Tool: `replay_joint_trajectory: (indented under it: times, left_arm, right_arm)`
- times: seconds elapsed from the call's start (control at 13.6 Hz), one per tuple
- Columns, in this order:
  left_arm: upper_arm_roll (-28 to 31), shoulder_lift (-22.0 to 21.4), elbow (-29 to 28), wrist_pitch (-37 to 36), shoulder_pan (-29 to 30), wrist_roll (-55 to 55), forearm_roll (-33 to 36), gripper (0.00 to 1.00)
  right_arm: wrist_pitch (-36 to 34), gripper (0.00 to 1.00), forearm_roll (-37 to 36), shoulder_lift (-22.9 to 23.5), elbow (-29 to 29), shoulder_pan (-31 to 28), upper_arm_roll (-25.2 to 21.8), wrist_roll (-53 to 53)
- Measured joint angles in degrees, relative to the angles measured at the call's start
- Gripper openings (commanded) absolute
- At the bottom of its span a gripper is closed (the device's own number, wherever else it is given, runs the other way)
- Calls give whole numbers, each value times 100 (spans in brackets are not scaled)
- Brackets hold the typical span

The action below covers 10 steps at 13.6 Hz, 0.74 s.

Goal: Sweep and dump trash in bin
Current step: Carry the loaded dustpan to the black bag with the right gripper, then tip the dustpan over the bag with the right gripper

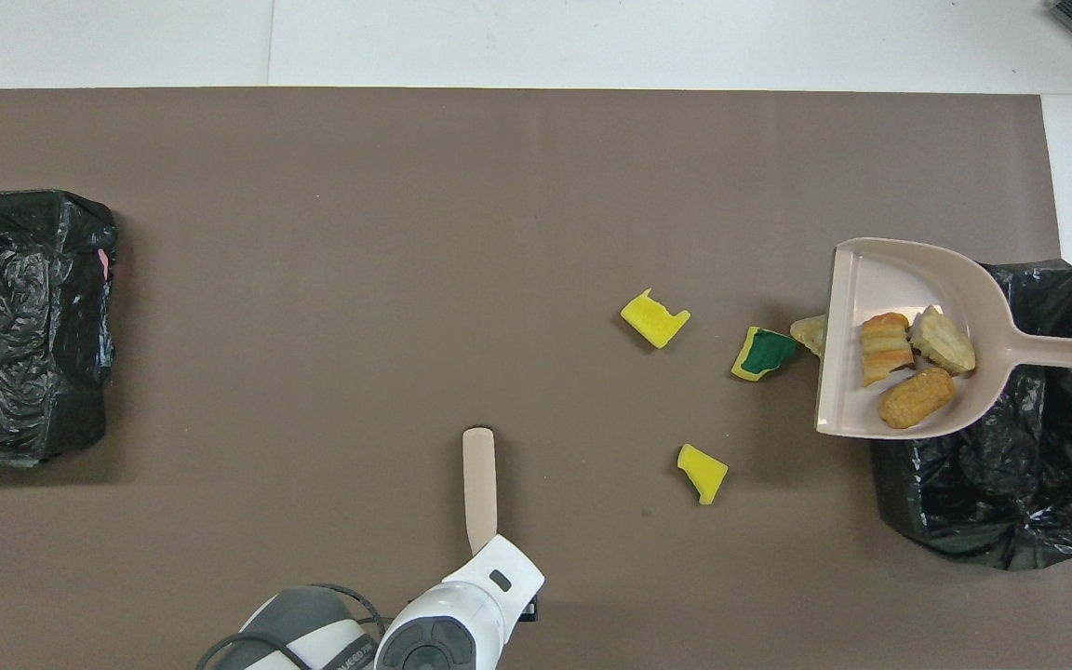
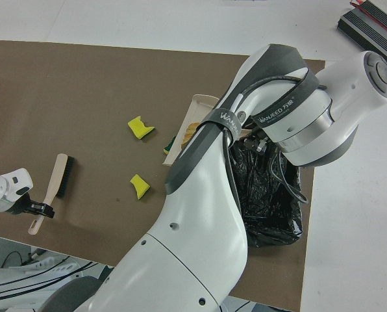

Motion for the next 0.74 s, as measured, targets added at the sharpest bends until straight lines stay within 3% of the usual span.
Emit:
replay_joint_trajectory:
  times: [0.07,0.37,0.74]
  left_arm:
    - [15,0,0,-2,5,4,0,100]
    - [35,-12,123,-73,135,6,0,100]
    - [62,-83,983,-1091,720,119,3,100]
  right_arm:
    - [0,0,0,0,0,0,0,0]
    - [-231,0,0,3,131,-11,-73,0]
    - [-599,0,-149,4,453,-84,-738,-342]
